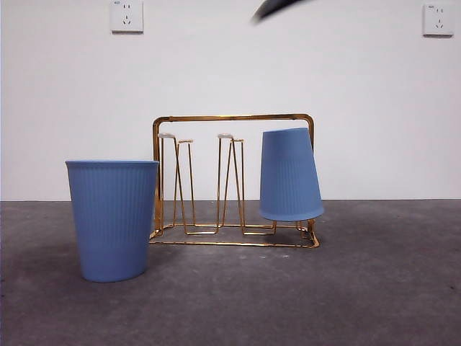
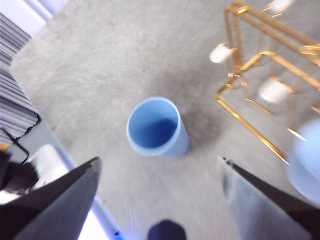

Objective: Pick up cup 1,put cup 1 in the cup rack,pick up cup 2,put cup 2 in the cup rack

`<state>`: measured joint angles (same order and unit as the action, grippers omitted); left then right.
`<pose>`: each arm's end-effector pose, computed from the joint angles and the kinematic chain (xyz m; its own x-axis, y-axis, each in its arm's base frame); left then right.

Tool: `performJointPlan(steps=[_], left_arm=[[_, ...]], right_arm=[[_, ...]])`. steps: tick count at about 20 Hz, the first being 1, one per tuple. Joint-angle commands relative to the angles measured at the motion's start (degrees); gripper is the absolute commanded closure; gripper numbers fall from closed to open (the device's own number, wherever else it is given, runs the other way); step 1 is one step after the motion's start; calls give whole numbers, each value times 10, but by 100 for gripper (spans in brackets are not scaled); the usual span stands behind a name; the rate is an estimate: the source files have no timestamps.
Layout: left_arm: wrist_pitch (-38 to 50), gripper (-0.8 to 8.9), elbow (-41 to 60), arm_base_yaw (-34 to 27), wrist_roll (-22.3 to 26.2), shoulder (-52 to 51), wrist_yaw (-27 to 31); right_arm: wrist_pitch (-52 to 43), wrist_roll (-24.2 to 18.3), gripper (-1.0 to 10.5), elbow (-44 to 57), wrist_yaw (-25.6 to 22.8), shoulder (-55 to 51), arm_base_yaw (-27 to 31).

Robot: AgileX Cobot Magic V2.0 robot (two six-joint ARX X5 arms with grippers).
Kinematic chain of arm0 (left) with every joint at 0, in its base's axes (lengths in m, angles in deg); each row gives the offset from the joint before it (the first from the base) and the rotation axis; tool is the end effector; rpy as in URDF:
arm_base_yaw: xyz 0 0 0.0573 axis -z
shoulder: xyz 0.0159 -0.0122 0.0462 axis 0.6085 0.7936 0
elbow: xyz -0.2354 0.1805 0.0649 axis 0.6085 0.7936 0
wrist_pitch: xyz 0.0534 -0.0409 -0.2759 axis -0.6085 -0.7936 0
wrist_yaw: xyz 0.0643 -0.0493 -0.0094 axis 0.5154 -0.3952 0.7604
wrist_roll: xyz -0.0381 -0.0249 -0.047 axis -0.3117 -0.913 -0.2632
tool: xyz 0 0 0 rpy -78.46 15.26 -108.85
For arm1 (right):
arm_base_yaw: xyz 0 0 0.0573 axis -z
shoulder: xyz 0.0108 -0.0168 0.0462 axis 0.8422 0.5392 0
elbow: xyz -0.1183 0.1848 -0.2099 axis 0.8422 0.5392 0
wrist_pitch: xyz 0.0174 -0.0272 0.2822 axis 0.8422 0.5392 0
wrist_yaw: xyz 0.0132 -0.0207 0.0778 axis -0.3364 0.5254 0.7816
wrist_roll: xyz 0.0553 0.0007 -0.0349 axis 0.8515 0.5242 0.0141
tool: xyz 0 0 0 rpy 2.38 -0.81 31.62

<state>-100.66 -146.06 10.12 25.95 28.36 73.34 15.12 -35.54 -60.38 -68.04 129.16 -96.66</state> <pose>0.0770 -0.0755 0.4438 0.7068 -0.5869 -0.3949 0.5662 0.8040 -0.1815 0.2597 0.2338 0.3988 0.2859 0.6899 -0.6651 -0.7290 0.6070 0.3163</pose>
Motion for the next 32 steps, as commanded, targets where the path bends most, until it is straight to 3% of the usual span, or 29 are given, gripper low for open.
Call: performJointPlan(steps=[1, 6, 14, 20, 22, 28, 32], left_arm=[[-30, 404, -1, 0, 6, -25, 22], [-78, 404, 0, 0, 6, -43, 33], [-80, 404, 0, 0, 7, -38, 33], [-78, 405, 0, 0, -5, -33, 28], [-77, 404, 0, 0, -11, -27, 27], [-13, 404, 1, 0, -31, 5, -5], [111, 404, 1, 0, -46, 30, -43]], right_arm=[[-49, 28, 536, 4, 2, 68, -20], [-107, 42, 536, 4, -59, 178, -62], [-148, 75, 549, 4, -83, 269, -73], [-150, 63, 954, 4, -71, 289, -73], [-148, 61, 959, 4, -70, 288, -73], [-112, 21, 959, 4, -92, 213, -73], [-76, -15, 959, 4, -189, 55, -72]])
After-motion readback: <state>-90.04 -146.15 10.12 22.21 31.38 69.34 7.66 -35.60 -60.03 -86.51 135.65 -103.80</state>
